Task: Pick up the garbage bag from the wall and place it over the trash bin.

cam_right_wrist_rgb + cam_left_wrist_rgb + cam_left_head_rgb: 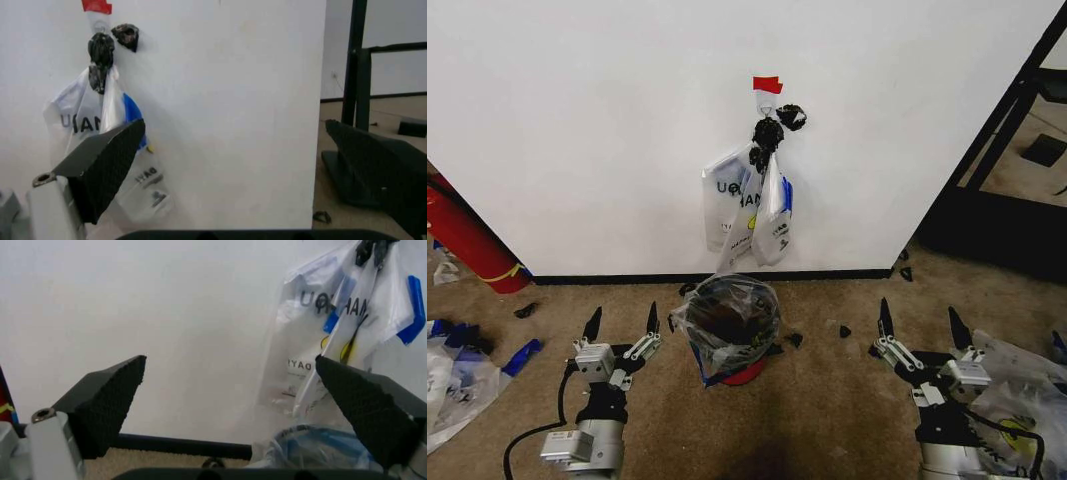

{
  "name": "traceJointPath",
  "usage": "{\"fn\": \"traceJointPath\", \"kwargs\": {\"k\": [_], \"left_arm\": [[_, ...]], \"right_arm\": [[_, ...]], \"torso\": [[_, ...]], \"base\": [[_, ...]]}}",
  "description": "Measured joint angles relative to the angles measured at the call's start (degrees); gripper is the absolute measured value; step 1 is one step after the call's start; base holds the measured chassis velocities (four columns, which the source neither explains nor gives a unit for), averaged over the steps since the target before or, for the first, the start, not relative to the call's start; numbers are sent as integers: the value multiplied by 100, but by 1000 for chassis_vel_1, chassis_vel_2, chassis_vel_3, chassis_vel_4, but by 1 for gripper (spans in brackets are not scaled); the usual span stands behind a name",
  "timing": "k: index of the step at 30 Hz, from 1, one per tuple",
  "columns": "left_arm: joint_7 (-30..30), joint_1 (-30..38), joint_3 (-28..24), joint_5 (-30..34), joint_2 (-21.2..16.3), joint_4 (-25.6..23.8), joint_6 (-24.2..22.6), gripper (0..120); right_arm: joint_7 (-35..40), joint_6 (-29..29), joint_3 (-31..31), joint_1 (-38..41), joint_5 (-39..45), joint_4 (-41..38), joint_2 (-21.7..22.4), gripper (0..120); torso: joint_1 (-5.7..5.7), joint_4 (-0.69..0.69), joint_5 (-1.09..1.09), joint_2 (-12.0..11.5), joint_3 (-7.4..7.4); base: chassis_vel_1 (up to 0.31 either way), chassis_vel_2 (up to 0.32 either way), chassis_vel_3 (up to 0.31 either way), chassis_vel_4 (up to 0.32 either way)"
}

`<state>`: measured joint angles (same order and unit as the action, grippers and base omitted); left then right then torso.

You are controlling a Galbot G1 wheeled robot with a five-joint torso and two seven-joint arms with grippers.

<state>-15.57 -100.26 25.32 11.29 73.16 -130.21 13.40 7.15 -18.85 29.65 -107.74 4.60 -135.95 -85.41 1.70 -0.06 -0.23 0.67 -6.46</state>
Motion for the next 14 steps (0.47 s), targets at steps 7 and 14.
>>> {"fn": "traceJointPath", "kwargs": {"k": [7,14], "left_arm": [[-35,7,4,-25,-7,-22,-30,100],[-50,32,-70,-83,-12,-33,-54,100]], "right_arm": [[15,34,-27,-21,-77,0,-28,100],[-5,2,-119,-86,-255,-43,-69,100]], "torso": [[0,0,0,0,0],[0,-1,0,0,0]], "base": [[0,0,0,0],[0,0,0,0]]}}
